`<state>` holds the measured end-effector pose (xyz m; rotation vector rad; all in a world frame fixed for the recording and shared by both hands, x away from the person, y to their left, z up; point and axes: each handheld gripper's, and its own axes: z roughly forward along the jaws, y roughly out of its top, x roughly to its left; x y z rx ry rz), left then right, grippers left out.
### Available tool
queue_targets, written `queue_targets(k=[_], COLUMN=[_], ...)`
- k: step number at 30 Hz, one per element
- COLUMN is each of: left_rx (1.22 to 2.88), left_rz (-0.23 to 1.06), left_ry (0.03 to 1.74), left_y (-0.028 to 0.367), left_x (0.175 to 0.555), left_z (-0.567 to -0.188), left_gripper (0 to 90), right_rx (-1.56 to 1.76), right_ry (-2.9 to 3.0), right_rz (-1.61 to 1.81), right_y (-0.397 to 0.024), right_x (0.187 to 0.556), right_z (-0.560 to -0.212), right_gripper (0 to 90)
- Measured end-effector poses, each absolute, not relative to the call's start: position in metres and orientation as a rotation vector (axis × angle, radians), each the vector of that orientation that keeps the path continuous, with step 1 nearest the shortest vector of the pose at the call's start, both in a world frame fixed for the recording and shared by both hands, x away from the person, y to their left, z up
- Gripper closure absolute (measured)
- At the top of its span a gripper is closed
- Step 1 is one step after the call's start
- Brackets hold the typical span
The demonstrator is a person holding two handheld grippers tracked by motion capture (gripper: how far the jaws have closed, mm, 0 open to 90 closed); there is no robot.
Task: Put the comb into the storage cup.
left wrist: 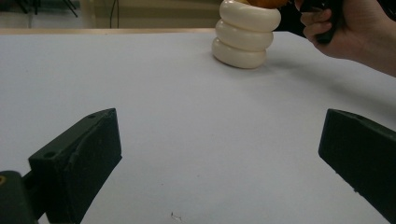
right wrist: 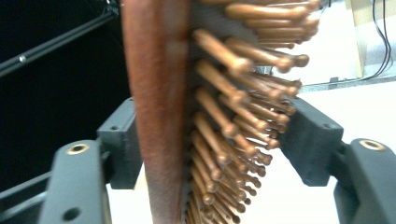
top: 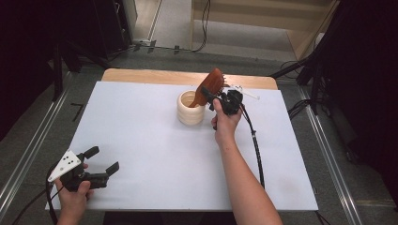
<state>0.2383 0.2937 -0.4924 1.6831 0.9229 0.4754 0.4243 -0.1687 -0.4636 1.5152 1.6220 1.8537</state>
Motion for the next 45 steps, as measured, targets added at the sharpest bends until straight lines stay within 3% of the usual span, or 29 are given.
queue_targets(k=[5,8,10,45], left_rx=[1.683,1.686,1.687,1.689], left_rz=[0.475,0.476,0.475,0.485], left_ry=[0.922,0.921,0.92,0.909], left_y=[0.294,0.294,0.293,0.293], left_x=[0.238,0.238,0.238,0.237], left_z=[-0.492,-0.492,-0.492,-0.492], left_gripper=[0.0,0.0,0.0,0.0], right_rx=[1.471,1.431,1.413,1.266], right_ry=[1.679,1.711,1.734,1.796], right_rz=[1.811,1.782,1.765,1.636], right_y=[-0.169,-0.169,-0.169,-0.211], right_x=[0.421,0.419,0.417,0.349], right_z=[-0.461,-0.458,-0.456,-0.465], right_gripper=[10.9,8.3,0.0,0.0])
